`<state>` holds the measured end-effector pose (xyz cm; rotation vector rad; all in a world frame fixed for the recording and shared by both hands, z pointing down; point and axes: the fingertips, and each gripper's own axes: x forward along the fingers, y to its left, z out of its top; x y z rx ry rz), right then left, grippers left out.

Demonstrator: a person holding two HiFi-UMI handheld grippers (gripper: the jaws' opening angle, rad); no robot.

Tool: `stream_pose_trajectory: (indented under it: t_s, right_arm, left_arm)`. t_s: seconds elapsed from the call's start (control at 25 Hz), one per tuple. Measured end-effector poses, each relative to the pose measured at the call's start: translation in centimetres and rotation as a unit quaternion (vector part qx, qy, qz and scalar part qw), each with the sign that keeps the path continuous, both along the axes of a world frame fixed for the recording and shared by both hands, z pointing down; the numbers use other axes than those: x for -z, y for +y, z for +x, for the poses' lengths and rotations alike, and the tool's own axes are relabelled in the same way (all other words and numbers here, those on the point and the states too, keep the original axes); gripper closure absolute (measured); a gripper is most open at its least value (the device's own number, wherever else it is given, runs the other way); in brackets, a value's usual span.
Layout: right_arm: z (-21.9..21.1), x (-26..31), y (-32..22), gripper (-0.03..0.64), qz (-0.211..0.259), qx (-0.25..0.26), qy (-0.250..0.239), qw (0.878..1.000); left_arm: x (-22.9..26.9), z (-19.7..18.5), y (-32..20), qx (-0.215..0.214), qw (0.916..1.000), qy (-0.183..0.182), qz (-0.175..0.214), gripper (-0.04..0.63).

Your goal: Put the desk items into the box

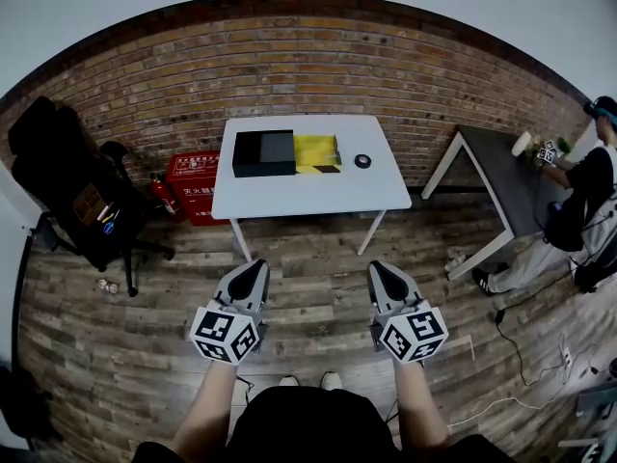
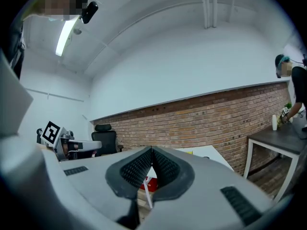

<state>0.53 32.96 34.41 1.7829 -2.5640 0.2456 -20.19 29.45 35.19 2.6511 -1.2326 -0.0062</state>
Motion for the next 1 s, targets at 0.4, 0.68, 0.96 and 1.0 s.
stream_pose_trajectory:
  t_s: [0.4,0.68,0.96,1.0]
  right_arm:
    - [-2.0,-0.6,0.6,0.596,-0.005,-0.015,-0.004,1.0]
    - [-2.9,-0.4,-0.6,0.595,-0.004,-0.006,-0.004,1.0]
    - [-1.9,-1.6,-4.0,0.596,-0.009,0.005,-0.014,1.0]
    - [-1.6,-1.8,-4.8,0.595,-0.011,0.007,-0.014,1.0]
  left_arm:
    - [-0.7,-3.0,0.0,-0.01,0.9999,0.008,-0.004,0.583]
    - [-0.8,-3.4,-1.1,-0.009,0.9999,0.012,-0.003,0.583]
    - [-2.5,-2.9,-3.3,0.003,0.9998,0.009,-0.017,0.583]
    - [-2.7,-2.7,-4.0,0.005,0.9998,0.009,-0.02,0.583]
